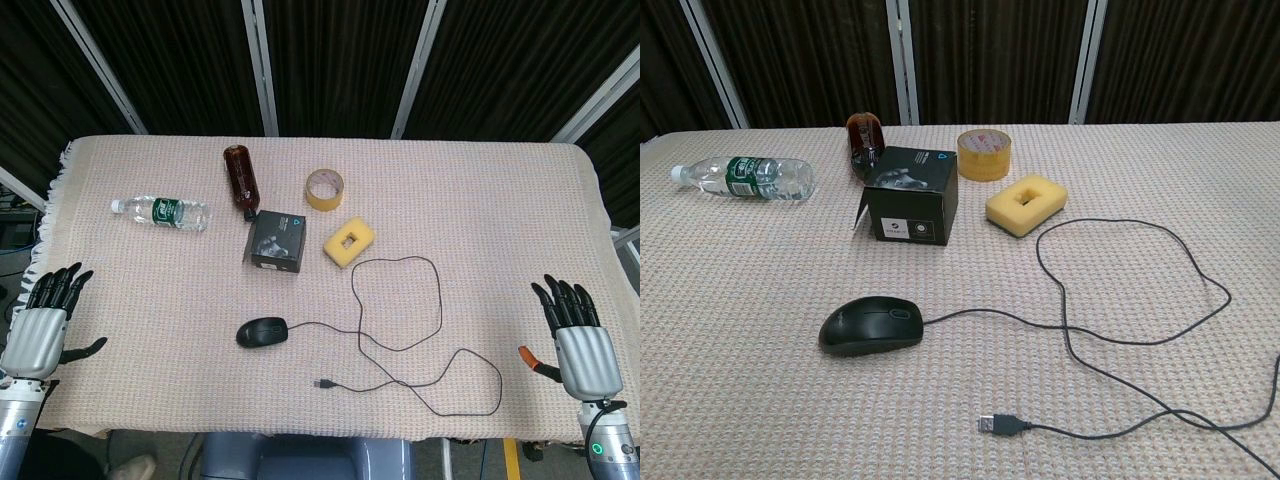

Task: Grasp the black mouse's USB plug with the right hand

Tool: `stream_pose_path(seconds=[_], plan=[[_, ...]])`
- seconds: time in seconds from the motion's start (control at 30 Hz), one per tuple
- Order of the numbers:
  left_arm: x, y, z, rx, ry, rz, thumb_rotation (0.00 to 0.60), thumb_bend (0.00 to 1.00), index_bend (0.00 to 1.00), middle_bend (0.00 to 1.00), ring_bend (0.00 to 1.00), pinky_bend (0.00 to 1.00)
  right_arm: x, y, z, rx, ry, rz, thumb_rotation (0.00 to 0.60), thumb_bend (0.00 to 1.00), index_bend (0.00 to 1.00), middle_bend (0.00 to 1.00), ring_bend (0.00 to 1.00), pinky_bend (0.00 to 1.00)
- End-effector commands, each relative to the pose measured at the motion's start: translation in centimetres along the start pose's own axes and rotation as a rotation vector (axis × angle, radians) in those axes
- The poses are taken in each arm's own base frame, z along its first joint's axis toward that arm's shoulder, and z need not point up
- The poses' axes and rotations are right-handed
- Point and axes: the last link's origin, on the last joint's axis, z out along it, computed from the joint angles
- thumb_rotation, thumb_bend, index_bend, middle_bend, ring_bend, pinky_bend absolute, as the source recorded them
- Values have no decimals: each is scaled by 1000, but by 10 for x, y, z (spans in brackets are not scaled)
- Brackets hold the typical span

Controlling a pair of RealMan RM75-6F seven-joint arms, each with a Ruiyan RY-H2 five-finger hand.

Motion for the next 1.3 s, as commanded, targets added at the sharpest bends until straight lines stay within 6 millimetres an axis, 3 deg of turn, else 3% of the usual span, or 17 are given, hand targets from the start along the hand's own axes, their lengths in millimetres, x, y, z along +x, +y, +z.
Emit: stream_pose_path(seconds=[0.03,0.67,0.77,0.83,0.93,1.07,1.17,1.3], plan=[[0,0,0,-2,1,0,600,127,85,0,0,0,0,0,0,-1,1,2,600,165,70,0,0,0],[0,0,0,-2,-1,-8,600,126,83,0,0,0,4,-5,3,35,10,59,600,165,80,3,0,0],[0,1,0,-9,-1,1,600,125,83,0,0,0,10,-10,5,93,47,91,600,165,108,99,25,6],[0,1,-1,-11,2,2,600,125,83,0,0,0,16,-17,7,136,55,153,600,164,136,222,131,77],[1,1,-1,-7,7,2,600,126,84,0,0,0,22,-27,11,218,21,212,600,155,186,541,461,343],[0,1,0,-2,6,8,600,126,83,0,0,0,30,-49,27,403,-78,176,600,135,242,842,749,522],[-1,1,0,-1,7,13,600,125,83,0,0,0,29,-64,35,481,-112,158,600,134,304,965,876,615],[-1,1,0,5,7,17,600,127,83,0,0,0,23,-86,41,550,-175,165,600,135,375,1000,985,700]])
